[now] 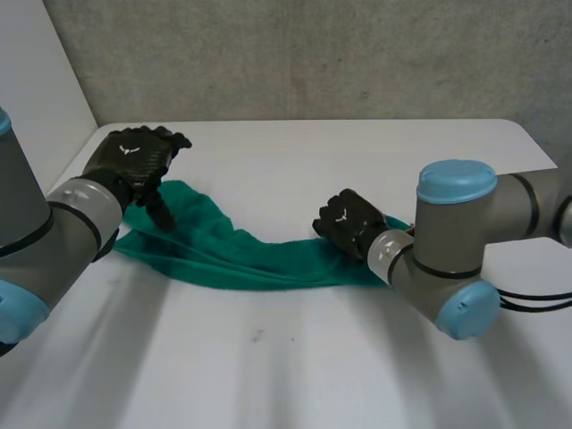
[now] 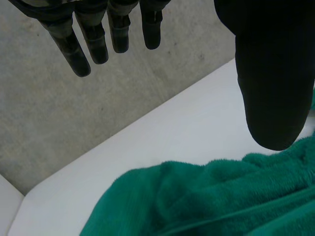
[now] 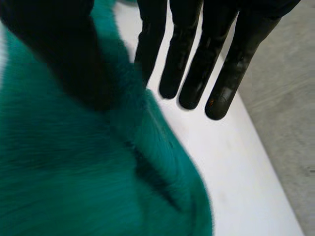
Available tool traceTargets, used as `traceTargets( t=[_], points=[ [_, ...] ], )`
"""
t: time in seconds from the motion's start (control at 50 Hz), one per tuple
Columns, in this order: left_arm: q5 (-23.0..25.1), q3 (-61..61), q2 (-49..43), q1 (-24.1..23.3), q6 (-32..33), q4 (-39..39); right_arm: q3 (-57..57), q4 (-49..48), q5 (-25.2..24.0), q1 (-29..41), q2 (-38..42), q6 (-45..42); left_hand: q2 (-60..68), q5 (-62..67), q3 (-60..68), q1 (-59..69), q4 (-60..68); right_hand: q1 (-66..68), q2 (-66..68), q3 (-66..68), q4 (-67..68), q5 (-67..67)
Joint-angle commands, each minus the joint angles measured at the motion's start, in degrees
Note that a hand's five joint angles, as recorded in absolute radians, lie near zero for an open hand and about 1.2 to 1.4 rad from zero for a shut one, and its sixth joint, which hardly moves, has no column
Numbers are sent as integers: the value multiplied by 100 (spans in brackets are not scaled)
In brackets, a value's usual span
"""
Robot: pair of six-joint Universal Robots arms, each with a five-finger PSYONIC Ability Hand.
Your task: Fold the towel.
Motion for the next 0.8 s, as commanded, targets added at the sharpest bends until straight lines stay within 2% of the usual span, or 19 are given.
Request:
traceTargets(
  t=[0.02,0.18,0.28,0.44,0.54,0.66,0.7,0.74,0.76,0.78,0.8],
  points=[
    [13,-316,31,196,-6,160,-436,-408,286,4,125,119,-99,-172,-132,-126,-86,3442,2731,2776,2878,3097],
    [31,-369,31,398,-15,212,-437,-329,339,4,-102,716,-99,-172,-132,-126,-86,3442,2731,2776,2878,3097],
    [48,-387,40,415,-24,230,-384,135,330,-49,-1111,1752,-166,-239,-199,-193,-153,3442,2731,2776,2878,3097],
    [241,-387,-223,494,-85,248,-393,277,242,-23,-2650,2720,-183,-256,-216,-210,-170,3442,2731,2776,2878,3097],
    [707,-343,-662,503,-190,387,-305,365,268,13,-3240,2871,-183,-256,-216,-210,-170,3442,2731,2776,2878,3097],
    [708,-141,-1111,468,-287,1160,125,602,146,39,-3890,2879,85,12,52,58,98,3442,2731,2776,2878,3097],
    [690,-9,-1313,459,-392,1468,231,620,67,39,-4023,2888,1124,1051,1091,1097,1136,3442,2731,2776,2878,3097],
    [681,61,-1445,459,-480,1644,362,620,14,30,-4189,2888,2685,2612,2652,2658,2697,3442,2731,2776,2878,3097],
    [681,123,-1585,459,-559,1784,398,620,14,13,-4225,2897,4292,4219,4259,4265,4305,3442,2731,2776,2878,3097],
    [681,123,-1586,459,-560,1786,398,620,14,13,-4225,2897,4308,4235,4275,4281,4321,3442,2731,2776,2878,3097],
    [681,158,-1664,459,-586,1838,442,629,22,-31,-4260,2897,4858,4785,4825,4830,4870,3442,2731,2776,2878,3097]
  ],
)
